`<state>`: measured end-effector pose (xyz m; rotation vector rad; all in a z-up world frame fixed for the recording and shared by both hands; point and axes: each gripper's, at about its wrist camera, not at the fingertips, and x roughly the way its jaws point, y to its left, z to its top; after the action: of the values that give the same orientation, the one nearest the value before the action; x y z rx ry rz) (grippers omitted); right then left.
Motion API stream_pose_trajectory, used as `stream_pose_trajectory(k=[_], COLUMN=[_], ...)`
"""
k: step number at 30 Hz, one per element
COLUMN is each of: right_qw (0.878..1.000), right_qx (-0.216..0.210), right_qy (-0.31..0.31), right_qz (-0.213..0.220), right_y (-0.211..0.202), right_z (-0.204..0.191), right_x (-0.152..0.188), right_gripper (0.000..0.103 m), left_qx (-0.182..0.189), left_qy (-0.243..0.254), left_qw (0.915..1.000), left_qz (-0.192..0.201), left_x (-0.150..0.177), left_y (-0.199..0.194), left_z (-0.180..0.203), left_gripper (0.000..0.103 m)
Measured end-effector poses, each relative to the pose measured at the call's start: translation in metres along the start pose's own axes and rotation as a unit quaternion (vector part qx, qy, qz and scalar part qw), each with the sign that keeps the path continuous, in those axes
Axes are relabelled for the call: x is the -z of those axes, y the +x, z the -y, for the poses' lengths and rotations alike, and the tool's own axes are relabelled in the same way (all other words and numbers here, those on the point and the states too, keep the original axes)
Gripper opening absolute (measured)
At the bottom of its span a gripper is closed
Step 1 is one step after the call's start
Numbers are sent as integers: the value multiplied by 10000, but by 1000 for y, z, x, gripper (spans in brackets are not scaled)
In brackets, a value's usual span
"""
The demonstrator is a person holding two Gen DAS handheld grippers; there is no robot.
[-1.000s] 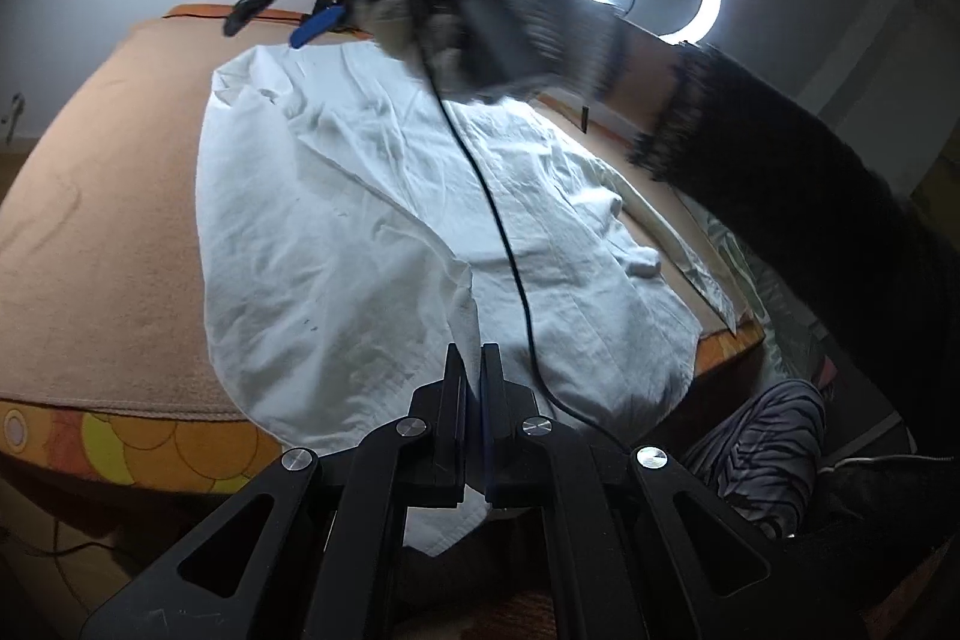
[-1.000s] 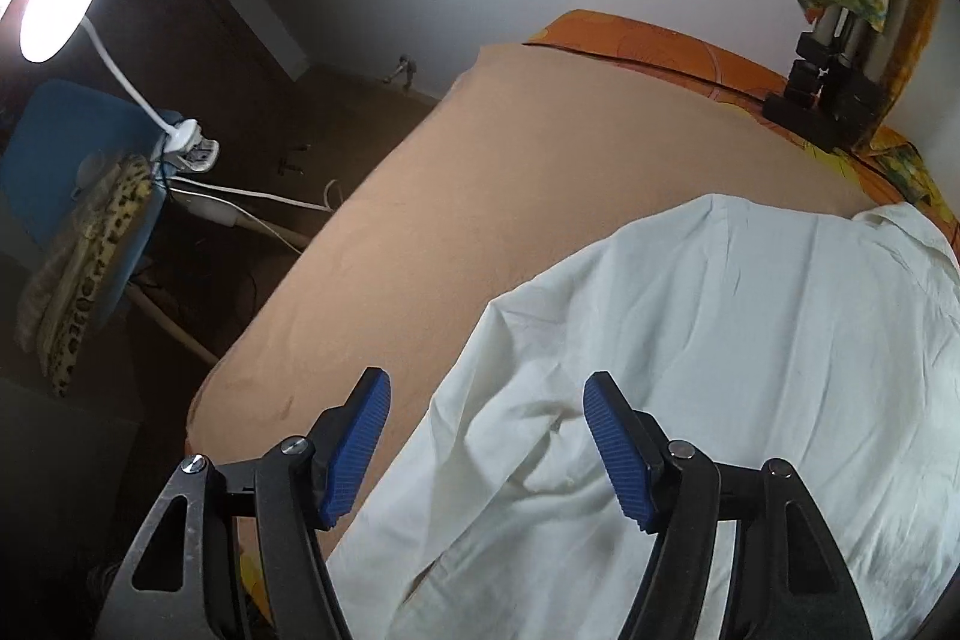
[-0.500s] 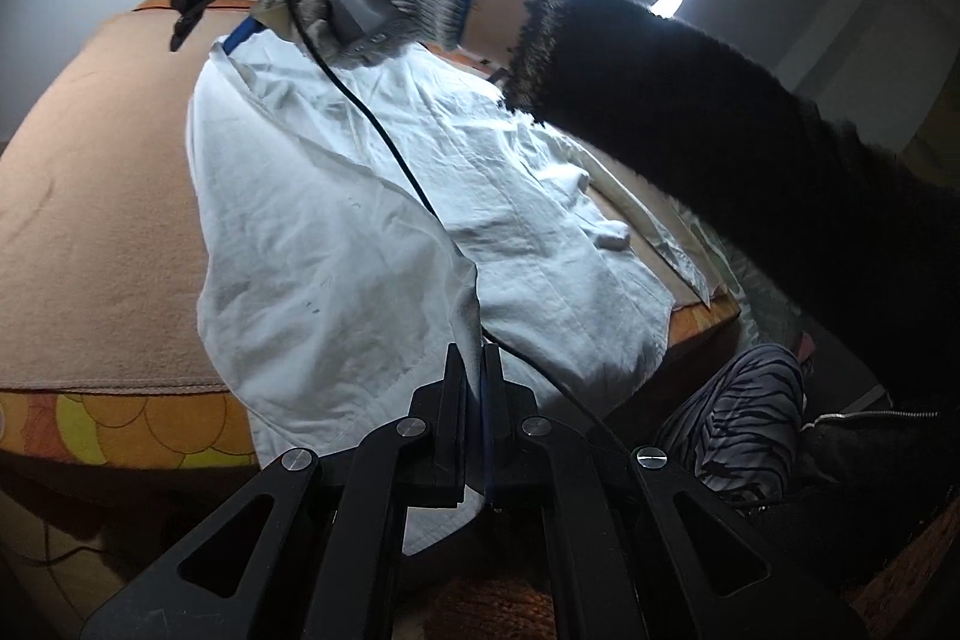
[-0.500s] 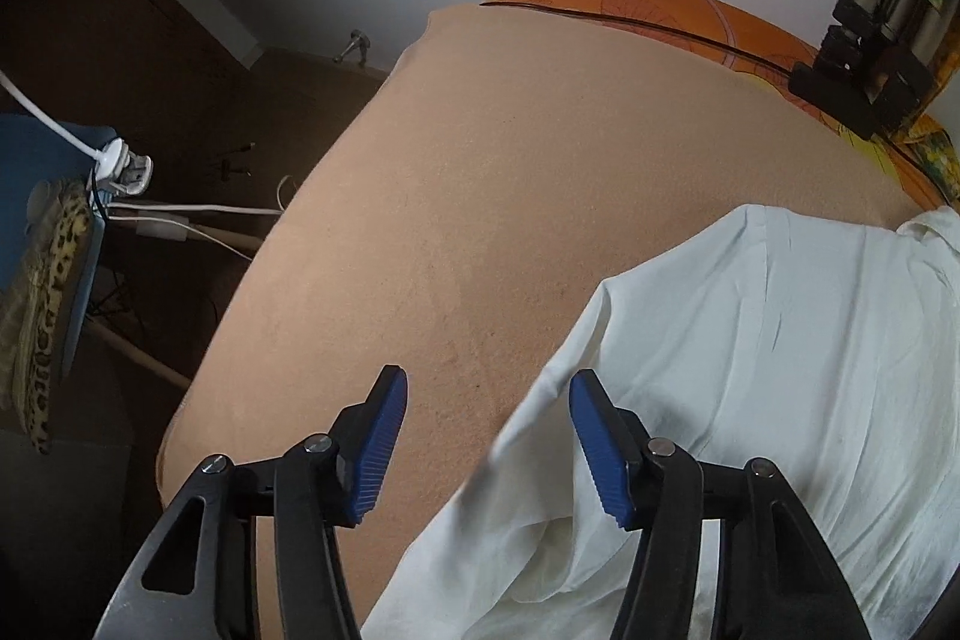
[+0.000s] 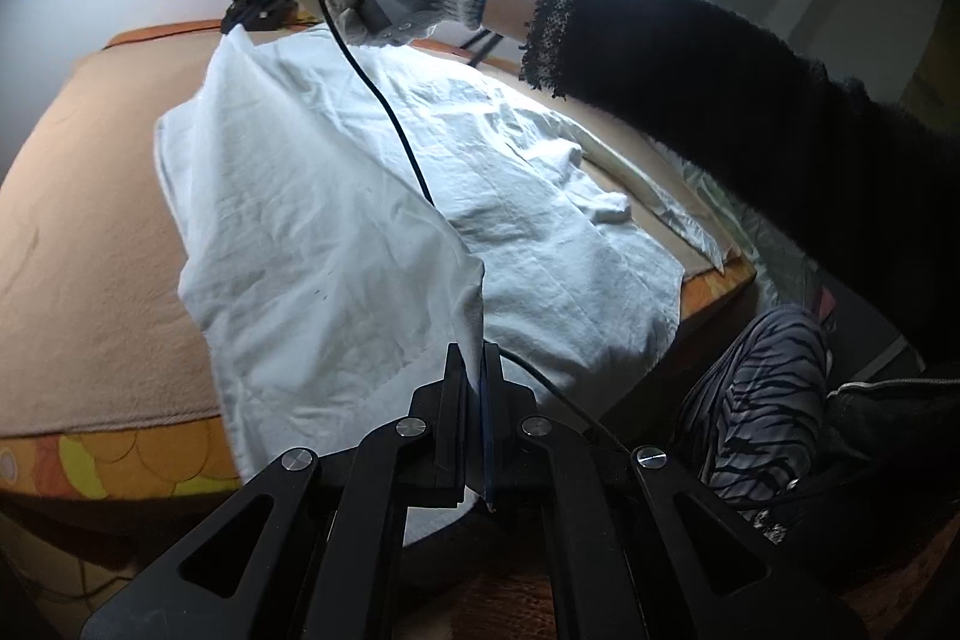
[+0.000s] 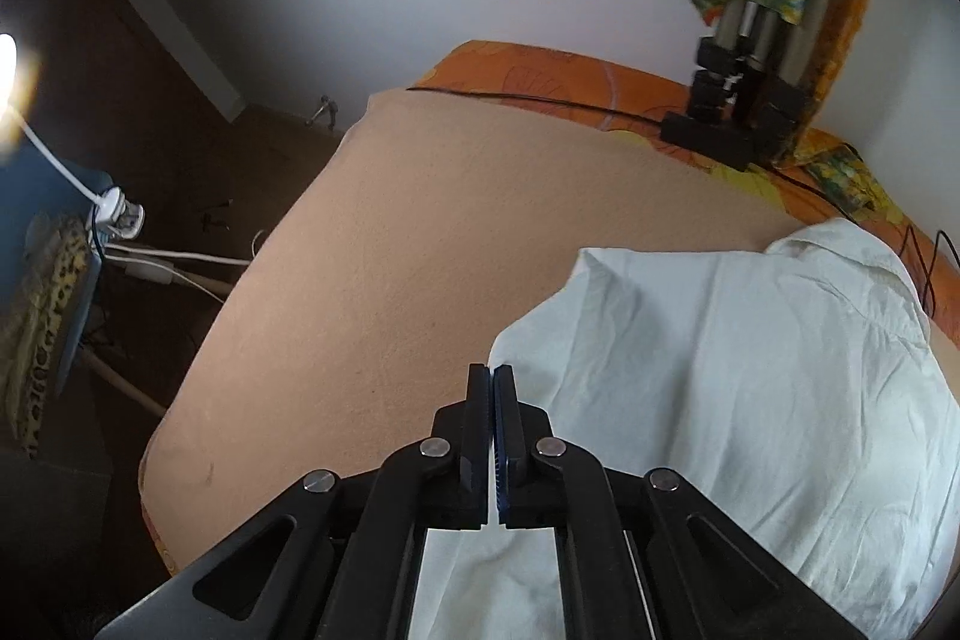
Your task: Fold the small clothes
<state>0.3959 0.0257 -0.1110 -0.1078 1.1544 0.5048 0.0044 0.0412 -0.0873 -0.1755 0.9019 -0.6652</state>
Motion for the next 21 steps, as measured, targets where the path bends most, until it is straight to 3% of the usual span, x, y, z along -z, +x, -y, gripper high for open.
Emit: stream_pose_trajectory(k=[4,6,10,12,16,21], right_qw=[9990,9978,9968,9978,9994,9995], right_qx=[-36,125,392,289,115,-176], right_qy=[427,575,571,516,309,186], right_qz=[-132,-307,-405,-314,-111,201], right_y=[1,10,7,-8,-51,-116], right_z=[46,64,80,83,83,77], right_x=[16,27,41,47,63,96], right_gripper=[0,7,35,35,36,40], left_qx=[16,-3,-21,66,181,-253], left_qy=[254,388,569,570,385,-339], left_qw=[9994,9986,9972,9972,9989,9991], left_qz=[-236,-350,-494,-473,-203,17], left_x=[0,2,5,5,8,9], left_y=[18,26,33,29,8,-7], left_z=[13,18,27,28,21,-17], left_gripper=[2,2,13,14,17,17])
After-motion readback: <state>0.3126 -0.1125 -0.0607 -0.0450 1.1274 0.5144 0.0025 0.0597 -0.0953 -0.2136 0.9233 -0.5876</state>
